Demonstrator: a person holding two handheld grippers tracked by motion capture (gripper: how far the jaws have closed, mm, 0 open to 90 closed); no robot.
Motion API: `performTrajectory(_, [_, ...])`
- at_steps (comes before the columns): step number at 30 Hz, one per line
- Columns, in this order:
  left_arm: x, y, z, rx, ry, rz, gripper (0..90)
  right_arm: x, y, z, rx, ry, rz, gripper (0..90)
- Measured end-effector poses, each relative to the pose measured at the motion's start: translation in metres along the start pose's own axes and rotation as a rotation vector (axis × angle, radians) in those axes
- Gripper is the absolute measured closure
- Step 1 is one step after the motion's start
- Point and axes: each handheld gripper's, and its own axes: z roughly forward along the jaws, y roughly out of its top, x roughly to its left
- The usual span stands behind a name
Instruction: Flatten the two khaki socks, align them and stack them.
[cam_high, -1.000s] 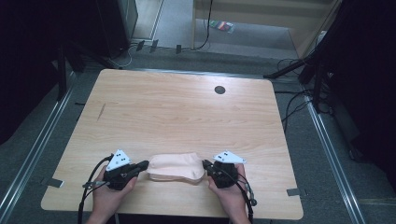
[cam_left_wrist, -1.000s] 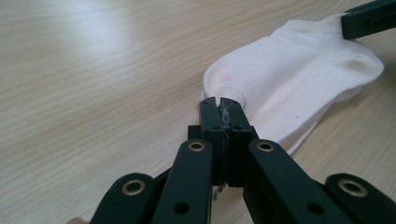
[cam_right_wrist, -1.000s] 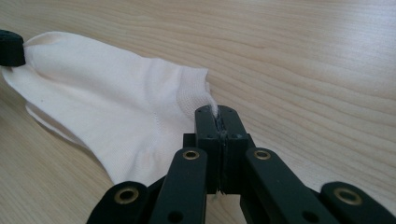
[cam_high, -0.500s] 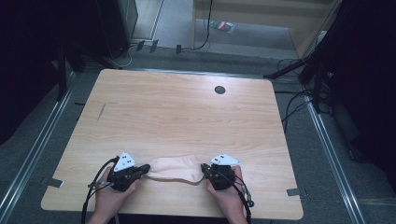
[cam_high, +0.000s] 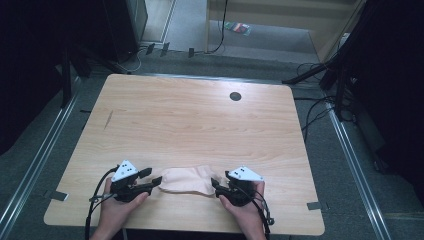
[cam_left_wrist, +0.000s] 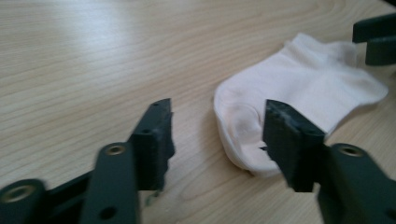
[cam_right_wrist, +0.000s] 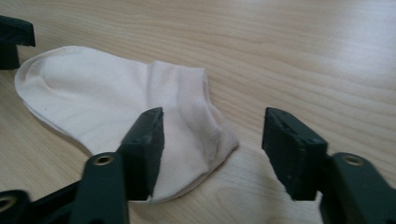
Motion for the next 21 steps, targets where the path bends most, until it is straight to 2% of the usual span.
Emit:
performTrajectory(1, [0.005, 0.001, -0.002, -0.017, -0.008, -0.027, 31.5, -0.002, 0.000, -0.001, -0.010, -0.006, -0.003, 27.5])
performTrajectory(2, [0.005, 0.001, -0.002, -0.017, -0.008, -0.027, 27.7, -0.002, 0.000, -0.001, -0.010, -0.006, -0.003, 27.5])
performTrajectory(3, [0.009, 0.002, -0.004, -0.039, -0.004, -0.043, 24.2, -0.004, 0.000, -0.002, -0.021, -0.008, 0.006, 22.5])
performTrajectory(4, [0.009, 0.002, -0.004, -0.039, -0.004, -0.043, 21.1, -0.004, 0.000, -0.002, -0.021, -0.008, 0.006, 22.5])
performTrajectory(5, [0.011, 0.003, -0.007, -0.055, -0.003, -0.046, 21.1, -0.005, 0.001, -0.003, -0.026, -0.004, 0.020, 21.6])
performTrajectory(6, [0.014, 0.003, -0.010, -0.072, -0.002, -0.051, 16.8, -0.006, 0.002, -0.005, -0.041, 0.010, 0.033, 19.0])
performTrajectory(8, [0.015, 0.003, -0.011, -0.079, -0.010, -0.044, 12.6, -0.007, 0.003, -0.006, -0.051, 0.019, 0.034, 17.8])
performTrajectory(10, [0.017, 0.004, -0.014, -0.095, -0.010, -0.049, 10.8, -0.009, 0.003, -0.007, -0.053, 0.026, 0.032, 13.0])
performTrajectory(12, [0.021, 0.004, -0.016, -0.099, -0.016, -0.061, 10.5, -0.010, 0.003, -0.007, -0.049, 0.019, 0.029, 13.2])
performTrajectory(15, [0.025, 0.004, -0.018, -0.098, 0.008, -0.055, 10.1, -0.012, 0.003, -0.007, -0.046, 0.004, 0.037, 13.2])
performTrajectory(21, [0.033, 0.003, -0.023, -0.106, 0.042, -0.070, 9.7, -0.015, 0.005, -0.013, -0.065, -0.005, 0.036, 13.2])
